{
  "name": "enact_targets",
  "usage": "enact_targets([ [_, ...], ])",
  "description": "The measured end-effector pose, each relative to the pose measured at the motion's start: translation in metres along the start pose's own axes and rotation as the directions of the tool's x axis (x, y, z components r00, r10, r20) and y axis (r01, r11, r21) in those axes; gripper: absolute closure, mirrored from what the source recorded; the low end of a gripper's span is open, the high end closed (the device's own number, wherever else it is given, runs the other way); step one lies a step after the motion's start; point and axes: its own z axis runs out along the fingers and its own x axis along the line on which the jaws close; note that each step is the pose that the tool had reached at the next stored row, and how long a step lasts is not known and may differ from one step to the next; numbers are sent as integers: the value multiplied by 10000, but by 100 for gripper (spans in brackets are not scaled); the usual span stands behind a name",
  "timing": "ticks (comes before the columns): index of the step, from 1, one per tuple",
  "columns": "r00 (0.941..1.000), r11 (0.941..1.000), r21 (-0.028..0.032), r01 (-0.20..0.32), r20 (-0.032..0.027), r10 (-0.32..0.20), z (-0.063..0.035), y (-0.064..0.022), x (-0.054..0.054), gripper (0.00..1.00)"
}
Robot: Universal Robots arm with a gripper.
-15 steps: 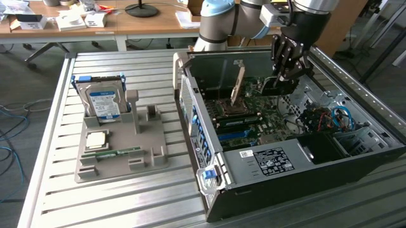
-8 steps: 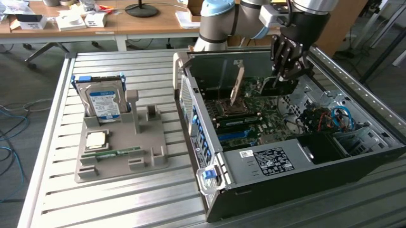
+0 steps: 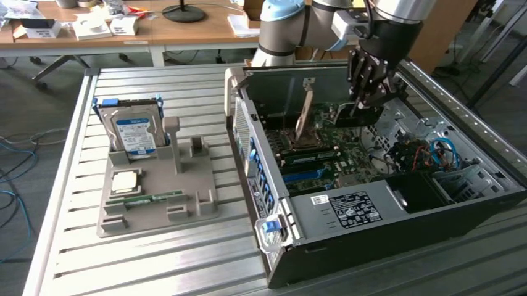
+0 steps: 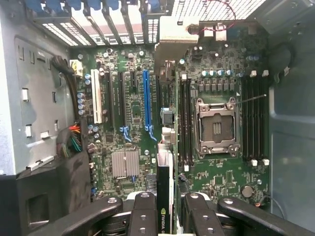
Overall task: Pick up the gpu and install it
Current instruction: 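Insert the gpu into the slot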
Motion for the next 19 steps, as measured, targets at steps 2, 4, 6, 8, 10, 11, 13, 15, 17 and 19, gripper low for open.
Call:
enact_targets([
  [2,10000,10000,0,-2,0,2,27,2,1,74],
  [4,10000,10000,0,-1,0,1,45,3,1,74],
  [6,10000,10000,0,-2,-1,2,56,4,1,74],
  [8,10000,10000,1,-4,0,4,75,18,3,74],
  [10,10000,10000,0,-2,0,2,90,32,4,74],
  [11,10000,10000,0,-2,0,2,95,36,5,74],
  [13,10000,10000,1,-2,1,2,118,42,6,74],
  [15,10000,10000,0,-2,0,2,147,46,7,74],
  [17,10000,10000,0,0,0,0,165,47,7,74],
  [19,10000,10000,-1,-2,-4,2,166,48,7,74],
])
